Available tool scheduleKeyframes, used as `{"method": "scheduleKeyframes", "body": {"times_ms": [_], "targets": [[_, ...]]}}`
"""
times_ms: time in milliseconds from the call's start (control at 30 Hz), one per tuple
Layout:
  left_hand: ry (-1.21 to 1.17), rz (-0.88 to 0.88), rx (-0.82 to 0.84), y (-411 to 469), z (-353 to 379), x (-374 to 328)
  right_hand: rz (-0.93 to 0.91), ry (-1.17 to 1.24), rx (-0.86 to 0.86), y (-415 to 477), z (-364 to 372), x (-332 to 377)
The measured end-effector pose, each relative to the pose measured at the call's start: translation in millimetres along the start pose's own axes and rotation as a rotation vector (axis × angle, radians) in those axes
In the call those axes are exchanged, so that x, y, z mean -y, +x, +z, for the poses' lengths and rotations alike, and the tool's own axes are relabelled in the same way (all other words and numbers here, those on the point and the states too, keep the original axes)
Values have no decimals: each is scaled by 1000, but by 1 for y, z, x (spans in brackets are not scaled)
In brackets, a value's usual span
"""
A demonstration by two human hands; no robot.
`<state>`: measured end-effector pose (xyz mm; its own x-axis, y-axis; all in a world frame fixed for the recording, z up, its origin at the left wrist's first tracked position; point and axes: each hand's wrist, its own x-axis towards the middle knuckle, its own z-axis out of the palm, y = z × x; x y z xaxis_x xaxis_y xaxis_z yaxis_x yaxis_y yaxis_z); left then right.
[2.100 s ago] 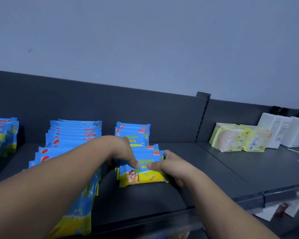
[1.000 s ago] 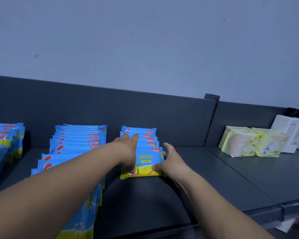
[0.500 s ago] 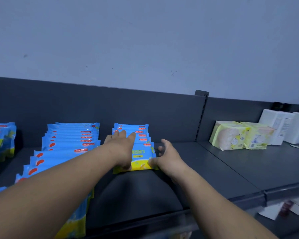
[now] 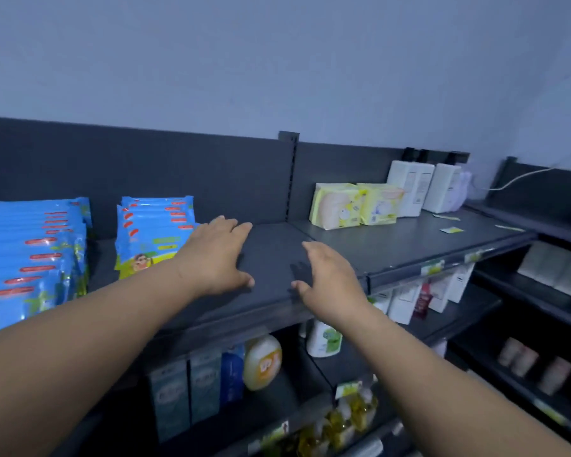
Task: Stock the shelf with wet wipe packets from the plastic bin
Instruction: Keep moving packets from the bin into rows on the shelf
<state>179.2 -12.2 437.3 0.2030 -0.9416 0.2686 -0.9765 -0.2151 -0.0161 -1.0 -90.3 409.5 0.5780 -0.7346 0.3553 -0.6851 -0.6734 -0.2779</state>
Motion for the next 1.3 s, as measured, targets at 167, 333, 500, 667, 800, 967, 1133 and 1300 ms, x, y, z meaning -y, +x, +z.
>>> {"method": "scheduleKeyframes", "body": {"times_ms": [167, 333, 500, 667, 800, 967, 1133, 1300], "targets": [[-1, 149, -36, -16, 14, -72, 72, -76, 16, -63, -19, -53], [-37, 272, 18, -36, 41, -141, 156, -76, 26, -123, -25, -97], [-71, 314, 115, -51, 72, -190, 232, -73, 49, -175, -17, -135], [-99, 350, 128, -78, 104, -226, 290, -70, 124, -222, 3, -167], [-131, 310, 225, -101, 134, -242, 349, -18, 190, -254, 25, -185], [-152, 279, 360, -119, 173, -246, 415, 38, 286, -282, 60, -202], [-181, 242, 506, -129, 221, -241, 498, 97, 383, -302, 104, -213], [-200, 217, 576, -135, 270, -235, 547, 123, 473, -315, 150, -221]]}}
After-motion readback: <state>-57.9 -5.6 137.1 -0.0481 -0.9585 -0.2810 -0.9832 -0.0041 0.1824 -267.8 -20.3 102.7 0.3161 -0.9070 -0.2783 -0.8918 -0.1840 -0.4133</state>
